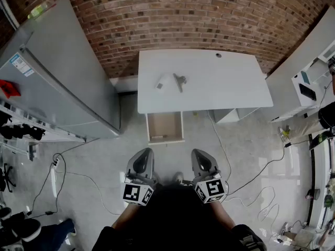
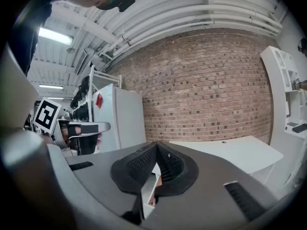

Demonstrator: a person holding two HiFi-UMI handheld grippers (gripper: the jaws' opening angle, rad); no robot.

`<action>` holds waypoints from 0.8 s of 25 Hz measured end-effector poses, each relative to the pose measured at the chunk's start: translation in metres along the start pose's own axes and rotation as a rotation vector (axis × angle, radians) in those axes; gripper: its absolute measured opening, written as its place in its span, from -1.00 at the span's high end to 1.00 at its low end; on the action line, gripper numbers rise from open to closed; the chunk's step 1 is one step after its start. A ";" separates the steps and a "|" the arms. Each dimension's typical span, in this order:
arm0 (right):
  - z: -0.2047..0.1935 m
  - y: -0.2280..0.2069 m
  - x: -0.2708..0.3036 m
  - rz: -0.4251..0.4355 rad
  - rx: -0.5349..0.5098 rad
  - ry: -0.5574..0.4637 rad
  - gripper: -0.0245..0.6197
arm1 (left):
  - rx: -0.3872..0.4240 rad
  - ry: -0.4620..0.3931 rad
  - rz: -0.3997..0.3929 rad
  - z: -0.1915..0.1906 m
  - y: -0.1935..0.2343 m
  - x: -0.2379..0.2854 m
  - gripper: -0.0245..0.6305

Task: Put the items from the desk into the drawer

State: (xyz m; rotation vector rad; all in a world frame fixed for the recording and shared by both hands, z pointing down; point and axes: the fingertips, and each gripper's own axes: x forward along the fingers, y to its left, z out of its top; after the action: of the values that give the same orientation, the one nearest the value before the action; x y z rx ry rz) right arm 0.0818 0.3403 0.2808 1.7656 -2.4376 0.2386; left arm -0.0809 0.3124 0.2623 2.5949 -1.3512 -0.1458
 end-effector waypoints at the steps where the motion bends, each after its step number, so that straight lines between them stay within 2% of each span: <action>1: 0.000 0.000 0.000 0.001 -0.001 -0.001 0.92 | -0.001 0.000 0.001 0.000 0.000 0.000 0.88; 9: 0.000 0.001 -0.002 0.014 -0.003 -0.004 0.92 | -0.003 0.001 0.002 -0.002 -0.003 0.000 0.88; 13: -0.001 -0.005 -0.004 -0.006 0.004 -0.014 0.92 | 0.000 0.001 0.002 -0.004 -0.007 0.000 0.88; 14: -0.002 -0.007 -0.003 -0.010 0.002 -0.012 0.89 | 0.001 0.000 0.004 -0.004 -0.008 0.000 0.88; 16: -0.004 -0.011 -0.003 -0.015 -0.005 -0.002 0.53 | 0.004 0.000 0.007 -0.004 -0.010 -0.001 0.88; 17: -0.005 -0.013 -0.003 -0.018 -0.006 0.003 0.48 | 0.004 0.000 0.010 -0.005 -0.011 -0.002 0.88; 20: -0.007 -0.017 -0.007 -0.019 -0.003 0.005 0.47 | 0.004 0.002 0.018 -0.007 -0.015 -0.004 0.88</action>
State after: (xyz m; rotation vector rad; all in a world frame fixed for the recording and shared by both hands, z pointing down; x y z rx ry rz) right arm 0.0998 0.3433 0.2876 1.7841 -2.4150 0.2375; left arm -0.0696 0.3252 0.2656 2.5849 -1.3747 -0.1382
